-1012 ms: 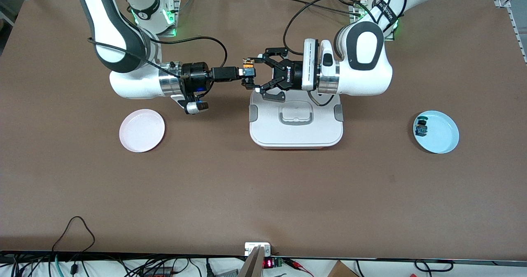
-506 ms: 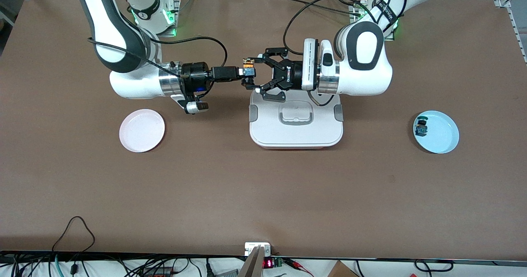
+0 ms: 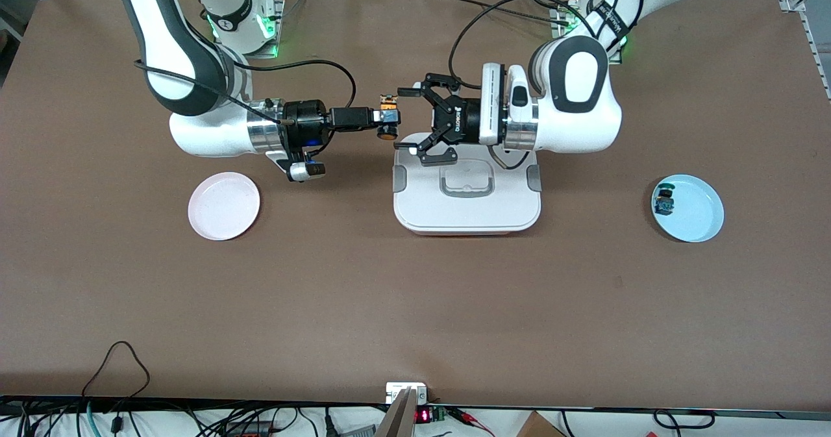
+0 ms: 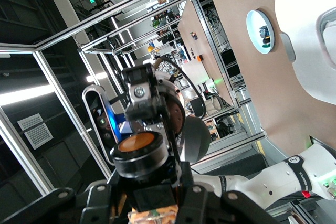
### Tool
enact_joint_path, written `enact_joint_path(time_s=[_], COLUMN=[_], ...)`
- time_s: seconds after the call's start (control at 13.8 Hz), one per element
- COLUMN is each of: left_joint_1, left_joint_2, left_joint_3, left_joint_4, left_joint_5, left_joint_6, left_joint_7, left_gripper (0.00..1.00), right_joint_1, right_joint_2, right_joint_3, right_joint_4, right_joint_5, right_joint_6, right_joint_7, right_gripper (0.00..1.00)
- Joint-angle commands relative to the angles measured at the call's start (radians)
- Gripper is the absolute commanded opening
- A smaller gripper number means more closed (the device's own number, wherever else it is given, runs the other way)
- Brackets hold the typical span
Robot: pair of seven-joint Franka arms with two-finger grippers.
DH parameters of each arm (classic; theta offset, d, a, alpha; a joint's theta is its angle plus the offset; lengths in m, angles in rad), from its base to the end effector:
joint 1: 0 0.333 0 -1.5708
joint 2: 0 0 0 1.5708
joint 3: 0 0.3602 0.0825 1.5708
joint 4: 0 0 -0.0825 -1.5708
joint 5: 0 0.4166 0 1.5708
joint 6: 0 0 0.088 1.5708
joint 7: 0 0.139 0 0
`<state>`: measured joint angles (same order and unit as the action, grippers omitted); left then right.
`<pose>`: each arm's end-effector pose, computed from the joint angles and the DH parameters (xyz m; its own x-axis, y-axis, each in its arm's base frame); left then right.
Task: Transfer orange switch to right arm and place
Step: 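Close the right gripper on the switch while the left gripper releases, then carry the switch to the white plate while the left gripper withdraws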
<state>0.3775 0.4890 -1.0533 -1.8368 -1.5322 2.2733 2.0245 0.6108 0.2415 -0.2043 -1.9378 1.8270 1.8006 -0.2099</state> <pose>0.5765 -0.4119 0.4539 0.1785 -0.0146 0.9838 -0.9829 0.0423 0.1790 0.5647 0.3749 0.4471 0.9094 0.0829 -0.4076 -0.4086 -0.0064 -0.9127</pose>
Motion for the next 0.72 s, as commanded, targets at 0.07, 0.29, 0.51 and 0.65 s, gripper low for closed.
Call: enact_joint_path(time_s=[0.07, 0.29, 0.51, 0.65], left_joint_1=[0.127, 0.207, 0.322, 0.395], left_joint_2=[0.031, 0.029, 0.028, 0.022], left_joint_3=[0.054, 0.14, 0.15, 0.151], left_joint_4=[-0.009, 0.005, 0.007, 0.014], left_joint_5=[0.019, 0.144, 0.257, 0.303], left_joint_6=[-0.239, -0.397, -0.455, -0.486], left_joint_7=[0.037, 0.034, 0.036, 0.033], left_gripper=[1.0, 1.0, 1.0, 1.0], right_joint_1=[-0.049, -0.075, -0.123, -0.176], right_joint_2=[-0.014, -0.021, -0.037, -0.048], right_joint_3=[0.002, 0.0, 0.0, 0.0], right_joint_4=[0.003, 0.002, 0.0, -0.003], right_joint_5=[0.006, -0.04, -0.138, -0.272], right_joint_6=[-0.006, -0.004, -0.006, -0.042], right_joint_7=[-0.019, -0.06, -0.065, -0.068], right_gripper=[0.0, 0.0, 0.0, 0.0])
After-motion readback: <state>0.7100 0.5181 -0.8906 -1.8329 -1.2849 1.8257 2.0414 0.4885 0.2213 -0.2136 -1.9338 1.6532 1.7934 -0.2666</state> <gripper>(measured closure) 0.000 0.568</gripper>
